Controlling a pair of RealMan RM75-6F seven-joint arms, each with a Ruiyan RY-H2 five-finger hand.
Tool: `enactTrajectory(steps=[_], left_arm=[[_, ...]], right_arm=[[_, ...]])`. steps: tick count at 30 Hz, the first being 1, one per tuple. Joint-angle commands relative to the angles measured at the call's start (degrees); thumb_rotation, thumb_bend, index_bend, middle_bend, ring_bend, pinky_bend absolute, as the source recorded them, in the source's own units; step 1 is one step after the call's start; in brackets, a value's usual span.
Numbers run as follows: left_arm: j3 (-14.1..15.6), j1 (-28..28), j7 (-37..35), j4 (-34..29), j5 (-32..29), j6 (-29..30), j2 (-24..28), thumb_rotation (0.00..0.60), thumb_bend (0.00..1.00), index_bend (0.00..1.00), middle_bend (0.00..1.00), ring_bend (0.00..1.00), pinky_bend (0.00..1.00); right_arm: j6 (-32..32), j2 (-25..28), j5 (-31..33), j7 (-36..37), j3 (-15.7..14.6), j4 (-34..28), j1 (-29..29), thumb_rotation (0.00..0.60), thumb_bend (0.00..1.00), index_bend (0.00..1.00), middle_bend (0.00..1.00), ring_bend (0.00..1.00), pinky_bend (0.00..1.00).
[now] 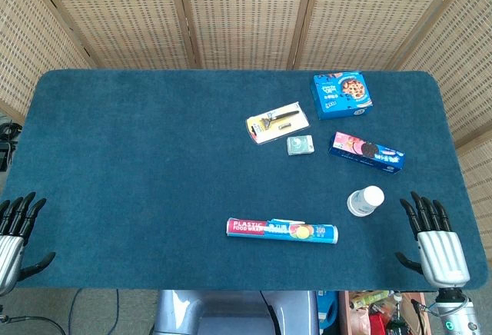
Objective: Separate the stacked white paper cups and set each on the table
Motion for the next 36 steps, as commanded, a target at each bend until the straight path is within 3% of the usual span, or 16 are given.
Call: enactTrajectory(steps=[1,22,30,36], left_arm=[[-0.04,-0.01,-0.03,0.07,-0.05,-0.1,0.01,0.6,0.2,0.0,0.0,0.0,0.0],[-0.39,-0.35,-1.68,0.68,-0.63,-1.1,-0.21,0.6,0.2,0.0,0.0,0.0,0.0],[-1.03,-1.19,-2.71,0.54,-1.74,-2.5,-0.04,0.6,0.2,0.0,0.0,0.0,0.0],[-1.87,-2.09,-2.93,0.67,-2.61,-3.48,-0.38,0.6,0.2,0.0,0.0,0.0,0.0]], right_arm=[[-0.12,-0.06,-0.1,-0.03,-0.03,-0.02,-0.02,0.6,0.13,0.09,0.0,0.0,0.0],[-1.49,-0.06,-0.31,0.24,0.47,-0.67,0.51,0.6,0.13,0.09,0.0,0.0,0.0],[-6.08,2.45,3.63,-1.48,4.25,-4.54,4.28,0.6,0.12,0.09,0.0,0.0,0.01],[-13.42,4.6,11.65,-5.12,8.33,-6.82,9.22,0.6,0.12,0.17,0.01,0.0,0.12]])
